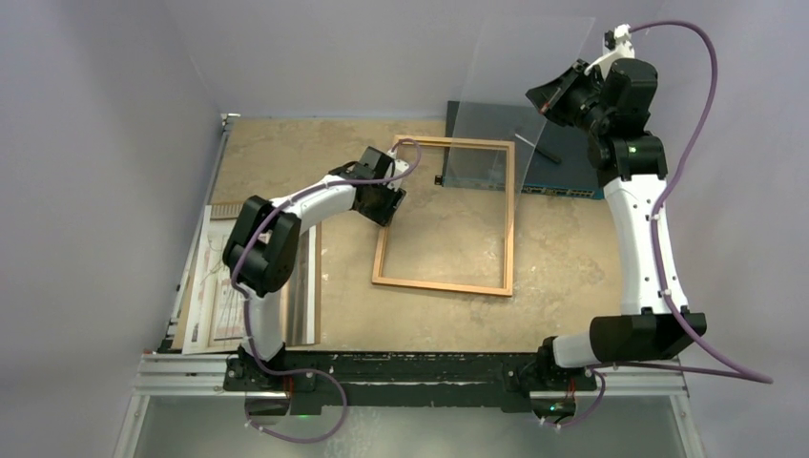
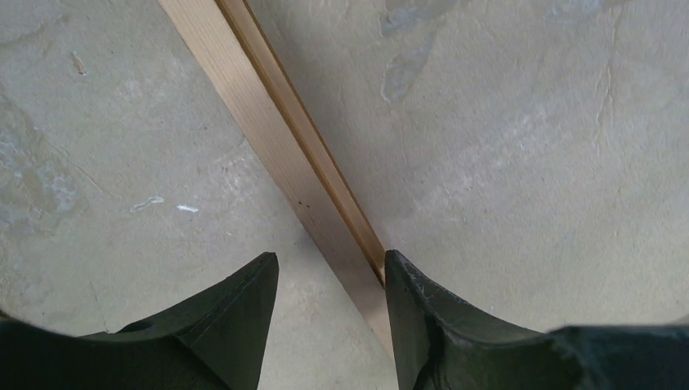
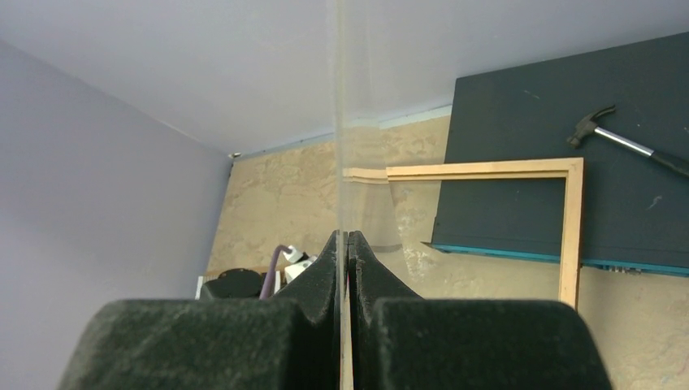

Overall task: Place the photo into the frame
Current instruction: Pick up the photo frame from the center of the board, then place the photo frame at the center of the board.

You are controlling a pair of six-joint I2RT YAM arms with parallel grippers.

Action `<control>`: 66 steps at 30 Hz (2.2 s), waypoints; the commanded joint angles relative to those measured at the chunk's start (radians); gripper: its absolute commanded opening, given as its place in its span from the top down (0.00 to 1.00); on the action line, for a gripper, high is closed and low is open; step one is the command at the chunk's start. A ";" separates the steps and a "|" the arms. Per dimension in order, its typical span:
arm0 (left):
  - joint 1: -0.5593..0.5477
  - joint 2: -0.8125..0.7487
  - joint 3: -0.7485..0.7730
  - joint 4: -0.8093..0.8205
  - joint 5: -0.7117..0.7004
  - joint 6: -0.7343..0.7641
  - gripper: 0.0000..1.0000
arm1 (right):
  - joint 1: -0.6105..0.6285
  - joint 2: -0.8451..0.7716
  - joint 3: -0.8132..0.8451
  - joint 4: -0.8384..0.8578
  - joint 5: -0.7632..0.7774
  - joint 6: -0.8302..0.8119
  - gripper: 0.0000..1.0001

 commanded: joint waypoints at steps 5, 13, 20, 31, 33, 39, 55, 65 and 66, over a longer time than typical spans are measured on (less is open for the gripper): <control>0.012 0.068 0.069 0.044 0.042 -0.109 0.52 | -0.005 -0.057 -0.038 0.046 -0.046 -0.008 1.00; 0.015 0.121 0.058 0.144 0.005 -0.135 0.54 | -0.006 -0.058 -0.067 0.069 -0.070 0.009 1.00; 0.028 0.149 0.086 0.207 -0.001 -0.148 0.55 | -0.007 -0.059 -0.070 0.062 -0.075 0.007 1.00; 0.084 0.040 -0.039 0.220 -0.108 -0.237 0.80 | -0.006 -0.065 -0.107 0.077 -0.086 0.012 1.00; 0.091 -0.002 -0.080 0.213 -0.139 -0.257 0.83 | -0.006 -0.063 -0.115 0.094 -0.096 0.020 1.00; 0.124 -0.102 -0.203 0.154 -0.178 -0.307 0.84 | -0.007 -0.060 -0.138 0.127 -0.127 0.041 1.00; 0.251 -0.313 -0.361 0.064 -0.112 -0.324 0.90 | -0.007 -0.052 -0.186 0.192 -0.157 0.079 1.00; 0.306 -0.357 -0.390 0.030 -0.063 -0.359 0.89 | -0.006 -0.050 -0.186 0.212 -0.156 0.091 1.00; 0.310 -0.358 -0.390 0.028 -0.059 -0.363 0.89 | -0.006 -0.049 -0.186 0.213 -0.160 0.092 1.00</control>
